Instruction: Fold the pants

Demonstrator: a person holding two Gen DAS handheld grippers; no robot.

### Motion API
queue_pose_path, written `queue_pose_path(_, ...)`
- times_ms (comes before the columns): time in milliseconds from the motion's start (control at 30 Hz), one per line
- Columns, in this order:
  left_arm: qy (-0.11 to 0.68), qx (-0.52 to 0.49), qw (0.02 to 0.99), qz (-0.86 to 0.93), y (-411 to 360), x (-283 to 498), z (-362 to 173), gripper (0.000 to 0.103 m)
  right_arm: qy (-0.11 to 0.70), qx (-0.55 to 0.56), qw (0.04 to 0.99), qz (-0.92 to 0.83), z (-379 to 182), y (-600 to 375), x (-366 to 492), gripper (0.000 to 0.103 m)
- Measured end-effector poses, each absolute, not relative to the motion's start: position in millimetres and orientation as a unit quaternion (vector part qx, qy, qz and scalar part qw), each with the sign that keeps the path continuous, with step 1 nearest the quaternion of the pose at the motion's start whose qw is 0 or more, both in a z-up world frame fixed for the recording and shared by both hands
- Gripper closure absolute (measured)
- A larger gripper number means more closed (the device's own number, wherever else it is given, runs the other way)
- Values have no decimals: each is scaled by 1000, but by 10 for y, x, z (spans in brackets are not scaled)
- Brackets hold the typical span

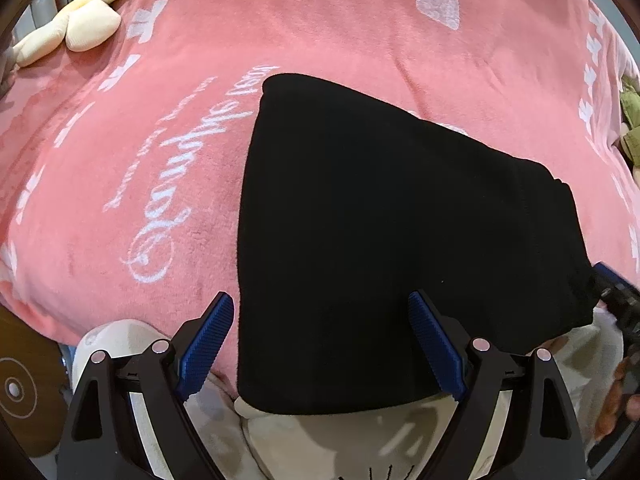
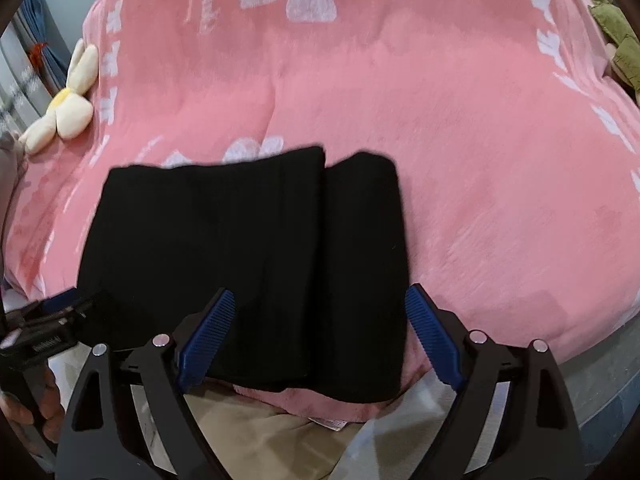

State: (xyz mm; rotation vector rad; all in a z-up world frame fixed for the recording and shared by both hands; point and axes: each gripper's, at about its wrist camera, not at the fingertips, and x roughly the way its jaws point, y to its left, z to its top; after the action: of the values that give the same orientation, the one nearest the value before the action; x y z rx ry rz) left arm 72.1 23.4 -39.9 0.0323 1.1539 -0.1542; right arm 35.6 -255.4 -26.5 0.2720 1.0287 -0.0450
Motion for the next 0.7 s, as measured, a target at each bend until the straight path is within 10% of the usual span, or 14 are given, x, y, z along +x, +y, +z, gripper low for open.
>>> queue_pose_path(600,551,-179,798,-164,657,1073,-881,5,515,186,837,-7,-594,-2628,472,5)
queue_pose_path(667,548,-164,803,-166,624,1060,-861,6,509,183,841,-7,-581,-2626,455,14)
queue_pose_path(700,547,-156,806,-163,597,1032,-834,15,501,184,845,-1,-550,-2622,434,38)
